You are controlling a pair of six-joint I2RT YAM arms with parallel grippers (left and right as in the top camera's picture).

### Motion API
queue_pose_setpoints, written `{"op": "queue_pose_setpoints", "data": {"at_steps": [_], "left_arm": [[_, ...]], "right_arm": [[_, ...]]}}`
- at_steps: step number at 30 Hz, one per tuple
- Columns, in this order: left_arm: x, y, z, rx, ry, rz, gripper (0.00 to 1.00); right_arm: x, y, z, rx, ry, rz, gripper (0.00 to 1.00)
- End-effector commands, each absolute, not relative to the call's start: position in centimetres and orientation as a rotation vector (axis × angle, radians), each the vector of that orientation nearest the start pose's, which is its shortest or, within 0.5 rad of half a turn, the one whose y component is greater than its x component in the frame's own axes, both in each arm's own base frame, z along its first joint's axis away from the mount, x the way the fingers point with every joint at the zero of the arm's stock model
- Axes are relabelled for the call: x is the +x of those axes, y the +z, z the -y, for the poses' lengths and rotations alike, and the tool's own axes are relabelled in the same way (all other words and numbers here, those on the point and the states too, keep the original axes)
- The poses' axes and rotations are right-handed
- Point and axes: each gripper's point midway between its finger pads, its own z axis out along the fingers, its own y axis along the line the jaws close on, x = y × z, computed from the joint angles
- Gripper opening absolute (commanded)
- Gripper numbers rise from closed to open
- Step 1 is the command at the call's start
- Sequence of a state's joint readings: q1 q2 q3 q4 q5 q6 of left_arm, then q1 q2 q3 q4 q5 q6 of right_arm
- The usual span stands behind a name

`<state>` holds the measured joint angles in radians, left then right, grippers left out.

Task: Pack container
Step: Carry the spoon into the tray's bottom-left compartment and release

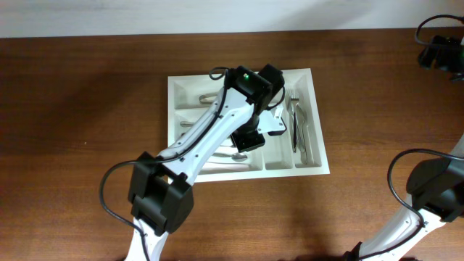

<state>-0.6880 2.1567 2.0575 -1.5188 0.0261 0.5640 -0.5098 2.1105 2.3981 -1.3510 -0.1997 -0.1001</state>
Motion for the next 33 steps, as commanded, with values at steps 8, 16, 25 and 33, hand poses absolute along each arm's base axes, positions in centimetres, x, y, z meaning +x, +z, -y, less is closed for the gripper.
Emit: {"op": "queue_pose_setpoints", "data": {"at_steps": [8, 16, 25, 33], "left_arm": [[30.4, 5.3, 24.5, 2.012, 0.041, -2.69, 0.02], [30.6, 5.3, 24.3, 2.001, 0.042, -2.695, 0.32], [31.4, 7.5, 23.1, 1.919, 0.098, -2.73, 0.51], [36.1, 16.9, 21.6, 1.533, 0.112, -2.633, 0.99]], "right_arm": [[44.4, 25.7, 21.1, 0.476, 0.04, -2.555, 0.99], [44.4, 25.7, 21.1, 0.476, 0.04, -2.555, 0.99], [44.4, 25.7, 21.1, 0.476, 0.04, -2.555, 0.99], [44.4, 25.7, 21.1, 0.476, 0.04, -2.555, 0.99]]}}
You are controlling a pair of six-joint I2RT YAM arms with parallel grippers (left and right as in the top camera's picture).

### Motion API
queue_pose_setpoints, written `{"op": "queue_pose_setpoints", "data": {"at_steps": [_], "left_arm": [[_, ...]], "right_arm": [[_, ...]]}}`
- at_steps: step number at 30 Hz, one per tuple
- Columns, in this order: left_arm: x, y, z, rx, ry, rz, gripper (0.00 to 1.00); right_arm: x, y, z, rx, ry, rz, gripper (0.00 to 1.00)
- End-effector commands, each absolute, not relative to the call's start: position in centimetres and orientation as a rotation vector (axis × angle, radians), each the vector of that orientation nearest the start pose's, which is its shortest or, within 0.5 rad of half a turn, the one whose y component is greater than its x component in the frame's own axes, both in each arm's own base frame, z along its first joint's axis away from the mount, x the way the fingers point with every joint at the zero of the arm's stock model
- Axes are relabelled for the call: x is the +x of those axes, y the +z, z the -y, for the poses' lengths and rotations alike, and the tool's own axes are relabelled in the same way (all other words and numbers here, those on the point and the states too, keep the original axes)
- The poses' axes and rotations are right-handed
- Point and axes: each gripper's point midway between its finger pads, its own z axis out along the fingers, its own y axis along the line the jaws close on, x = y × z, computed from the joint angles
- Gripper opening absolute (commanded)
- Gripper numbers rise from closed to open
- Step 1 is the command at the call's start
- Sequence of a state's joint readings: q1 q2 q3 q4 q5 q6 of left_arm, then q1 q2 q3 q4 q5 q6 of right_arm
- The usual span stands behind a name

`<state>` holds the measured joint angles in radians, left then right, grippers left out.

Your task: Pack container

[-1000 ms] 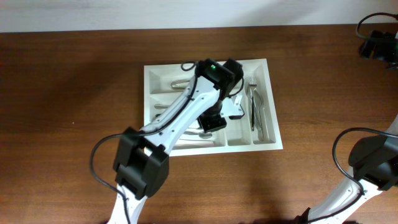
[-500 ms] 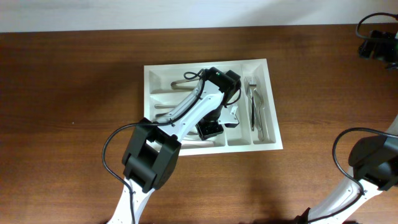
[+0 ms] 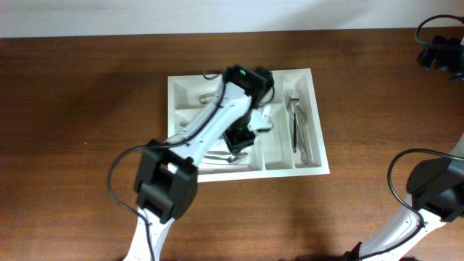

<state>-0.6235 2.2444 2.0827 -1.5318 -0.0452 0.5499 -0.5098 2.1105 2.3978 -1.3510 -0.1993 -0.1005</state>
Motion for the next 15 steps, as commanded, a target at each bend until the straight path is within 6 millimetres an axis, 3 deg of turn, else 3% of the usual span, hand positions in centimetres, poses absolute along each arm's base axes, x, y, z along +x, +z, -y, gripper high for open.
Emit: {"op": "queue_pose_setpoints", "data": {"at_steps": [1, 6, 8, 11, 15], "left_arm": [[36.7, 18.3, 21.0, 1.471, 0.118, -2.621, 0.99], [39.8, 24.7, 15.8, 1.11, 0.118, -2.591, 0.99], [40.8, 26.6, 13.1, 0.956, 0.125, -2.592, 0.99], [42.0, 28.4, 8.3, 0.704, 0.138, -2.614, 0.99], [42.2, 28.7, 1.1, 0.405, 0.172, -2.685, 0.99]], "right_arm": [[44.4, 25.7, 21.1, 0.476, 0.04, -2.555, 0.99], [44.4, 25.7, 21.1, 0.474, 0.039, -2.555, 0.99], [44.5, 25.9, 22.5, 0.408, -0.083, -2.554, 0.99], [44.4, 26.3, 24.4, 0.363, -0.244, -2.553, 0.99], [44.4, 26.3, 24.4, 0.363, -0.246, -2.553, 0.99]]}}
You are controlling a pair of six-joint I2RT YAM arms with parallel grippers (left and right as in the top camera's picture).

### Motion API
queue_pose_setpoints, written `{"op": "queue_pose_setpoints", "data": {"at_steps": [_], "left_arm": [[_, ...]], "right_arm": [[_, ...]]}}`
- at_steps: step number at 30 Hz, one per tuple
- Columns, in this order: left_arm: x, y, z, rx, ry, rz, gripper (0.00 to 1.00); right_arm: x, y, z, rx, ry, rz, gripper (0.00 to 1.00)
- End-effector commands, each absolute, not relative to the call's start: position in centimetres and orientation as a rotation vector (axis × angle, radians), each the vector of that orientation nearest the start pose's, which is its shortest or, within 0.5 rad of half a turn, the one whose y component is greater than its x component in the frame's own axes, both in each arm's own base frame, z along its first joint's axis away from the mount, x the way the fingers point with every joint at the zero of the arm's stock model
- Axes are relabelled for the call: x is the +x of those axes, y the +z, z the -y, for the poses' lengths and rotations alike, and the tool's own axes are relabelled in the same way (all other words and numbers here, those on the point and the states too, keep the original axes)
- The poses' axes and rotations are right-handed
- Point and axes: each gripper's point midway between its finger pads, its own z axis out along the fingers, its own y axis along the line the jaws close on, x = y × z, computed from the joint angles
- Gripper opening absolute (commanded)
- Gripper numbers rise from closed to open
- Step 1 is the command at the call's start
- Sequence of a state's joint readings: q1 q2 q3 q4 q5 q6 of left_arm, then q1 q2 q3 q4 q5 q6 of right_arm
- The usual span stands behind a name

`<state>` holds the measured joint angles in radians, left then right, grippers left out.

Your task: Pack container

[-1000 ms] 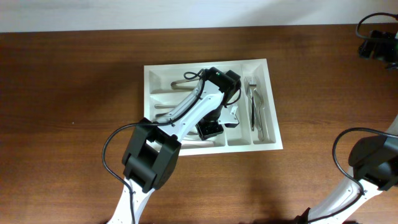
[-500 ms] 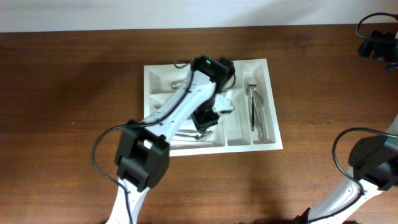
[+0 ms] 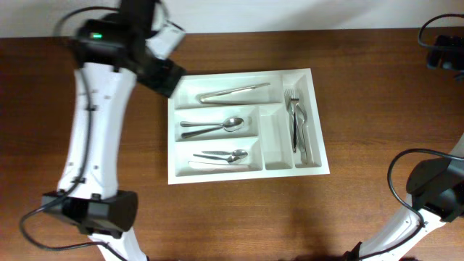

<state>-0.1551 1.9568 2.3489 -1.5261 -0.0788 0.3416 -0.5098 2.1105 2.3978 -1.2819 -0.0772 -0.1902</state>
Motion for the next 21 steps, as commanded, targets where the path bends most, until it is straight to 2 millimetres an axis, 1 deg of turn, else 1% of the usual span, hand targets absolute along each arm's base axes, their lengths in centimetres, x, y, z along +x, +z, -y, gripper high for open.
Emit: {"op": "queue_pose_setpoints", "data": {"at_steps": [1, 2, 6, 8, 9, 10, 12, 15, 16, 18, 20, 21], "left_arm": [[42.1, 28.6, -0.2, 0.356, 0.178, -2.7, 0.99], [41.9, 28.5, -2.0, 0.276, 0.184, -2.718, 0.99], [41.3, 28.5, -7.1, 0.031, 0.202, -2.737, 0.99], [40.9, 28.5, -9.4, -0.054, 0.216, -2.736, 0.99], [40.7, 28.5, -10.4, -0.09, 0.223, -2.736, 0.99], [40.4, 28.5, -11.4, -0.122, 0.23, -2.737, 0.99], [39.8, 28.5, -13.0, -0.178, 0.239, -2.744, 0.99], [39.2, 28.4, -14.5, -0.231, 0.249, -2.746, 0.99], [39.1, 28.4, -14.8, -0.241, 0.251, -2.745, 0.99], [39.0, 28.4, -15.1, -0.252, 0.253, -2.744, 0.99], [39.2, 28.6, -15.2, -0.252, 0.257, -2.731, 0.99], [39.3, 28.6, -15.2, -0.252, 0.259, -2.726, 0.99]], "right_arm": [[44.4, 26.3, 24.4, 0.363, -0.246, -2.553, 0.99], [44.4, 26.3, 24.4, 0.363, -0.246, -2.553, 0.99], [44.5, 26.3, 24.3, 0.362, -0.241, -2.55, 0.99], [44.9, 26.5, 24.0, 0.346, -0.204, -2.534, 0.99], [45.2, 26.5, 23.3, 0.33, -0.154, -2.527, 0.99], [45.5, 26.6, 22.6, 0.311, -0.097, -2.52, 0.99], [46.4, 27.0, 20.1, 0.271, 0.095, -2.481, 0.99], [47.6, 28.3, 16.6, 0.276, 0.377, -2.395, 0.99], [47.9, 28.7, 15.6, 0.243, 0.424, -2.378, 0.99], [48.6, 28.9, 13.8, 0.174, 0.448, -2.371, 0.99], [49.2, 28.9, 11.4, 0.064, 0.452, -2.379, 0.99], [49.4, 28.8, 9.9, 0.0, 0.457, -2.384, 0.99]]}}
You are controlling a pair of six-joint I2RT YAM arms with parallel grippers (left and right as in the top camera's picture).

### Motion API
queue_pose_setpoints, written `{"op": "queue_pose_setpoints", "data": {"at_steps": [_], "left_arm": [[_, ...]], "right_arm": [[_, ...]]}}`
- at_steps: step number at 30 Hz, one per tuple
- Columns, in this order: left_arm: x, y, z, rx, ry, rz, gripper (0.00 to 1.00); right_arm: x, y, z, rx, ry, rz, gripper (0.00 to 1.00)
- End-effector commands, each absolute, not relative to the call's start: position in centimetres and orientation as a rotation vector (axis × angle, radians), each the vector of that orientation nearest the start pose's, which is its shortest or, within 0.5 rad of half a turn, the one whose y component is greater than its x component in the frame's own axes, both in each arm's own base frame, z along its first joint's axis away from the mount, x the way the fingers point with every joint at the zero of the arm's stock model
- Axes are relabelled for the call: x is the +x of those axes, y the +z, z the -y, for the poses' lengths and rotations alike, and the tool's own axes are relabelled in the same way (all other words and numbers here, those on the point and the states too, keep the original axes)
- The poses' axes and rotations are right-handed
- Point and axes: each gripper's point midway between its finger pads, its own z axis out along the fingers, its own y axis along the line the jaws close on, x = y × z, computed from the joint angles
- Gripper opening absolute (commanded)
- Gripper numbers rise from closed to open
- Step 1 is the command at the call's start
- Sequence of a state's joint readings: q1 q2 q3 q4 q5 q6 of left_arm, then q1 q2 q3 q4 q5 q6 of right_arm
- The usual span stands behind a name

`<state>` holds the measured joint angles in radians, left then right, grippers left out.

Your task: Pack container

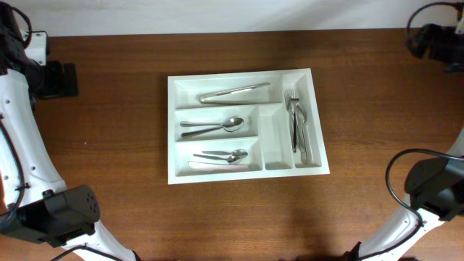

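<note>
A white cutlery tray (pixel 172 145) lies at the middle of the wooden table. Its top compartment holds a knife (pixel 233 92). A large spoon (pixel 212 127) lies in the middle-left compartment, and two small spoons (pixel 221 156) lie in the lower-left one. Forks and another utensil (pixel 298 127) fill the right compartment. The narrow middle compartment (pixel 275 141) is bare. My left gripper (pixel 58 80) is at the table's far left edge, far from the tray. My right gripper (pixel 429 41) is at the far right back corner. Neither gripper's jaws can be made out.
The white left arm (pixel 22 145) runs down the left edge of the view. The right arm's base and black cable (pixel 428 188) sit at the lower right. A pale wall borders the table's back edge.
My left arm has moved from the tray's back-left corner out to the table's far left edge. The right gripper has shifted slightly left. The cutlery lies unchanged.
First my left arm reached over the tray's middle, hiding the left compartments. It then sat a little further back over the tray, then stood off the back-left corner with all cutlery showing. Now it is at the far left edge.
</note>
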<state>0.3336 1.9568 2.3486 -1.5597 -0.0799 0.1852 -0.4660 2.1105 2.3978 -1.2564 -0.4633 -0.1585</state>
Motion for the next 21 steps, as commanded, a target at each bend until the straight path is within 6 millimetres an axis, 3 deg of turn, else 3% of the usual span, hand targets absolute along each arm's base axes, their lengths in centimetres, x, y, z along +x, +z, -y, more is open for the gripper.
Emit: {"op": "queue_pose_setpoints", "data": {"at_steps": [1, 5, 11, 17, 21], "left_arm": [[39.3, 28.6, -15.2, -0.252, 0.259, -2.727, 0.99], [39.3, 28.6, -15.2, -0.252, 0.259, -2.727, 0.99], [39.3, 28.6, -15.2, -0.252, 0.259, -2.727, 0.99], [39.3, 28.6, -15.2, -0.252, 0.259, -2.727, 0.99], [39.3, 28.6, -15.2, -0.252, 0.259, -2.727, 0.99]], "right_arm": [[49.6, 28.8, 8.5, -0.049, 0.461, -2.389, 0.99], [50.6, 28.4, 3.2, -0.204, 0.419, -2.41, 0.99], [50.7, 28.1, -2.7, -0.346, 0.431, -2.421, 0.99], [50.3, 28.1, -7.0, -0.451, 0.469, -2.412, 0.99], [49.5, 27.8, -8.5, -0.485, 0.491, -2.435, 0.99]]}}
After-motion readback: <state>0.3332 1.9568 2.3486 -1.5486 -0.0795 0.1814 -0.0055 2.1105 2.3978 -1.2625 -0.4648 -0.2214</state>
